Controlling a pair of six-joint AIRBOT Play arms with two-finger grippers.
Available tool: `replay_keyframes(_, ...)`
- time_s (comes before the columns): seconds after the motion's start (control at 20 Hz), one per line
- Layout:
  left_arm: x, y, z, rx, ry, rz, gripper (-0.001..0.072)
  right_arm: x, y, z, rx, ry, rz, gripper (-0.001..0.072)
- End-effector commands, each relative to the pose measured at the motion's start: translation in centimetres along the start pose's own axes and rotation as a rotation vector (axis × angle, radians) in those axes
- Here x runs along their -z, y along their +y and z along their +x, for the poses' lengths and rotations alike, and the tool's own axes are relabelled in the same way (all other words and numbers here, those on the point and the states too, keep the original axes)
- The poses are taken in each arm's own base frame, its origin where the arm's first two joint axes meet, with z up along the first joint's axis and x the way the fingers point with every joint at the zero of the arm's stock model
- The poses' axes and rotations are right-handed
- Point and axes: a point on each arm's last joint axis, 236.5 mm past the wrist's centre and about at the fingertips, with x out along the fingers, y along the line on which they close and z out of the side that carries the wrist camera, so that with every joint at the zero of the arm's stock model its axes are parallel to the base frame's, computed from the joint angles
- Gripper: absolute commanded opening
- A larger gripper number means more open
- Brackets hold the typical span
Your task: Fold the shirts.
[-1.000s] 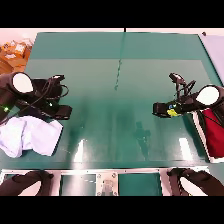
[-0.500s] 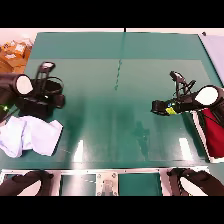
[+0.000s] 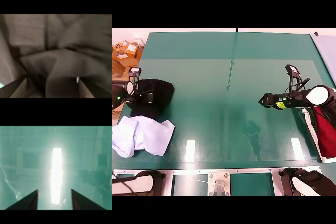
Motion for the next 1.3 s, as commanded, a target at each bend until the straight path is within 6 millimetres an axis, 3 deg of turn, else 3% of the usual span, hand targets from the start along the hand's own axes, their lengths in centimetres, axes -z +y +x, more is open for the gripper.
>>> replay_keyframes(0.0,0.6,0.6,3.4,0.006,0.008,0.008,0.0393,-0.6,0.1,0.0,-0.004,-0.023,0.0,0.028)
replay_keyframes(0.05,0.3,0.6,3.2,0.007,0.004,0.03,0.0104,-0.6,0.1,0.0,-0.003,-0.023,0.0,0.0126)
replay_keyframes(0.1,-0.1,0.8,2.7,0.008,0.012,0.043,0.0025,-0.6,0.1,0.0,-0.003,-0.024,0.0,0.0041)
replay_keyframes(0.25,-2.6,0.7,-0.5,0.04,0.044,0.028,0.0022,-0.8,-0.6,-0.2,0.006,-0.025,0.017,0.0022)
replay_keyframes(0.35,-6.4,-1.4,-5.3,0.09,-0.031,0.068,0.0021,-1.6,-2.2,-0.8,0.028,-0.039,0.061,0.0021)
replay_keyframes(0.45,-10.2,-5.7,-12.4,0.164,-0.182,0.103,0.0021,-3.1,-4.9,-2.0,0.062,-0.075,0.132,0.0021)
replay_keyframes(0.55,-11.7,-12.0,-20.3,0.297,-0.331,0.153,0.0021,-4.6,-8.3,-3.7,0.105,-0.123,0.202,0.002)
replay_keyframes(0.65,-11.0,-18.4,-27.0,0.446,-0.432,0.208,0.0022,-5.8,-11.7,-5.3,0.146,-0.175,0.285,0.0021)
replay_keyframes(0.8,-6.6,-28.5,-32.3,0.686,-0.418,0.31,0.0022,-6.2,-14.8,-6.7,0.187,-0.213,0.349,0.002)
replay_keyframes(0.9,-3.5,-34.5,-33.3,0.797,-0.382,0.382,0.0023,-6.2,-15.3,-6.9,0.194,-0.217,0.35,0.002)
replay_keyframes(1.05,2.0,-43.1,-31.5,0.926,-0.23,0.451,0.0024,-6.2,-15.3,-6.9,0.192,-0.217,0.35,0.002)
replay_keyframes(1.1,4.1,-45.8,-30.3,0.964,-0.165,0.455,0.0083,-6.2,-15.0,-6.9,0.182,-0.217,0.355,0.0021)
replay_keyframes(1.15,5.7,-47.7,-28.9,0.985,-0.104,0.453,0.0511,-6.2,-14.7,-6.8,0.166,-0.213,0.364,0.0032)
replay_keyframes(1.2,6.8,-48.5,-27.6,0.986,-0.046,0.444,0.0715,-6.1,-14.1,-6.7,0.142,-0.206,0.376,0.0177)
replay_keyframes(1.25,7.3,-47.9,-26.3,0.961,0.002,0.456,0.072,-5.8,-13.6,-6.6,0.122,-0.192,0.386,0.0304)
